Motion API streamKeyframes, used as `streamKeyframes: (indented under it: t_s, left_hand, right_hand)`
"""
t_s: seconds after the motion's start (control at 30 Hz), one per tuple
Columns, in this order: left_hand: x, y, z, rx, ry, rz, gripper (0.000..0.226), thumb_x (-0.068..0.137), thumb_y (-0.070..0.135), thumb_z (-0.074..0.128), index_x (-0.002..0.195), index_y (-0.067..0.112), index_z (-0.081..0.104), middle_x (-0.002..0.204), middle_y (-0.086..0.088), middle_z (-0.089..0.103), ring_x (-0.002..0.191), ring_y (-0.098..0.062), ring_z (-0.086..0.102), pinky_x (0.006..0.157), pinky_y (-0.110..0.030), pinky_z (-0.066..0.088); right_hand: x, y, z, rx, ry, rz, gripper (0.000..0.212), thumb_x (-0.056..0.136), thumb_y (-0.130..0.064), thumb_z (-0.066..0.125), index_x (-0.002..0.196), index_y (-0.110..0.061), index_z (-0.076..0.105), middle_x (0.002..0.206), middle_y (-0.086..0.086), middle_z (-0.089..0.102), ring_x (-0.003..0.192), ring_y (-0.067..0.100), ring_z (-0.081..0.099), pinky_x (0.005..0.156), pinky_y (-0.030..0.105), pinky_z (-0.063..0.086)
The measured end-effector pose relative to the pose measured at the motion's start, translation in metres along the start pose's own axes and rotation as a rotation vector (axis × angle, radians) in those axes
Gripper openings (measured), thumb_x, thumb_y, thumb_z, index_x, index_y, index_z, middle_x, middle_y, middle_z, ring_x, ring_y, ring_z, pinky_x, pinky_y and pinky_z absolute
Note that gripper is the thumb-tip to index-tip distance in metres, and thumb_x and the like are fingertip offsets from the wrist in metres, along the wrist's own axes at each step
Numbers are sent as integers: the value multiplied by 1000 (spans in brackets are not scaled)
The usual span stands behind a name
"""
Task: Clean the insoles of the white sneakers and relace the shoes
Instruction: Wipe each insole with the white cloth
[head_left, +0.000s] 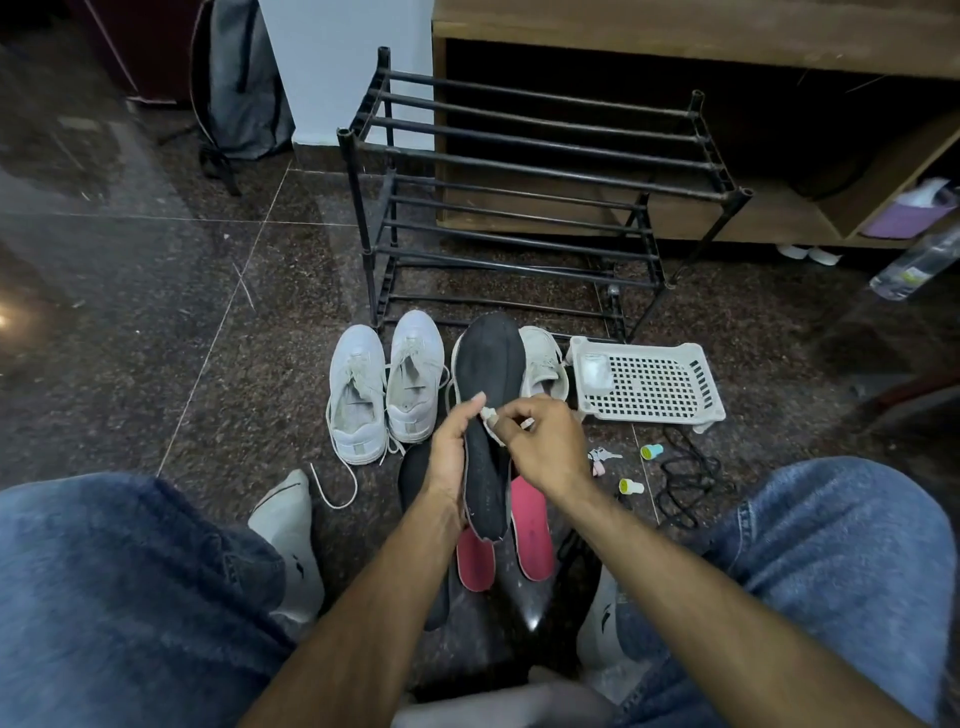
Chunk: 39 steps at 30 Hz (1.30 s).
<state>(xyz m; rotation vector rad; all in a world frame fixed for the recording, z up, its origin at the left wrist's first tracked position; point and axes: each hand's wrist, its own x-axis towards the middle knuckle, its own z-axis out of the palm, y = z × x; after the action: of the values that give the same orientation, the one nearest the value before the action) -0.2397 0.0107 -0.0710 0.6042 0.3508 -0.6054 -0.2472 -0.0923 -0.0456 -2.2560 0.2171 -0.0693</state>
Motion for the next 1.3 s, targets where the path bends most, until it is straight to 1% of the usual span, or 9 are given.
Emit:
streamKeyframes:
  t_s: [0.1, 0.17, 0.27, 0.47, 0.67, 0.77, 0.97, 1.17, 1.3]
  left_hand:
    - [-2, 8, -3, -154, -45, 62, 47, 82, 33, 58, 107, -4, 70, 112, -19, 68, 105, -30, 66, 91, -38, 55]
    - [-1, 16, -6, -196, -94, 107, 78, 67, 35, 73, 130, -6, 54, 135, -21, 54, 122, -37, 55, 100, -48, 48]
    - [-2, 19, -5, -227, -95, 127, 83, 73, 39, 61, 140, -6, 42, 146, -19, 45, 112, -38, 62, 92, -50, 52]
    - [-2, 19, 0, -176, -125, 127, 82, 73, 41, 47, 141, -4, 42, 139, -22, 50, 110, -35, 63, 91, -43, 54]
    - [-1, 20, -12, -298, -110, 186, 82, 70, 34, 59, 140, -5, 44, 135, -19, 54, 98, -34, 67, 94, -49, 52]
    - [-1, 17, -6, -226, -75, 158, 72, 74, 38, 48, 133, -3, 49, 114, -19, 64, 90, -32, 67, 91, -45, 54]
    - [1, 12, -2, -185, -62, 203, 89, 70, 34, 61, 145, -5, 35, 150, -24, 36, 138, -36, 37, 117, -43, 27]
    - [2, 20, -13, -316, -91, 201, 68, 76, 36, 48, 129, -8, 52, 122, -21, 60, 110, -35, 60, 114, -49, 32]
    - [-5, 13, 2, -174, -1, 142, 70, 76, 38, 48, 130, -7, 52, 119, -25, 60, 102, -36, 60, 100, -43, 46]
  right_hand:
    - [-8, -3, -8, -136, -140, -241, 9, 84, -21, 66, 84, -23, 75, 84, -16, 55, 71, 7, 53, 64, 30, 47]
    - [-28, -2, -10, -137, -275, -368, 12, 84, -21, 63, 85, -22, 75, 86, -19, 55, 70, 7, 54, 66, 31, 49]
    - [-43, 4, -16, -188, -319, -519, 20, 84, -26, 53, 85, -22, 73, 87, -14, 57, 67, 10, 57, 59, 33, 50]
    - [-16, -14, -10, -316, -87, -437, 21, 85, -27, 54, 81, -16, 72, 90, -4, 57, 70, 27, 63, 55, 34, 47]
    - [-44, -7, -7, -49, -319, -327, 15, 79, -18, 57, 73, -19, 71, 74, -18, 49, 64, 8, 52, 57, 28, 44]
    - [-39, -9, -12, -153, -241, -412, 15, 79, -21, 56, 74, -18, 70, 76, -16, 49, 62, 10, 52, 56, 24, 39]
    - [-10, -30, -9, -330, -85, -338, 16, 87, -21, 58, 86, -15, 72, 93, -1, 59, 79, 29, 61, 65, 40, 51]
    - [-50, -27, -14, -117, -348, -341, 13, 83, -13, 62, 76, -16, 73, 79, -11, 58, 71, 12, 57, 63, 36, 49]
    - [-32, -26, -18, -307, -191, -397, 14, 86, -20, 60, 82, -15, 72, 92, -2, 60, 75, 28, 62, 62, 36, 50]
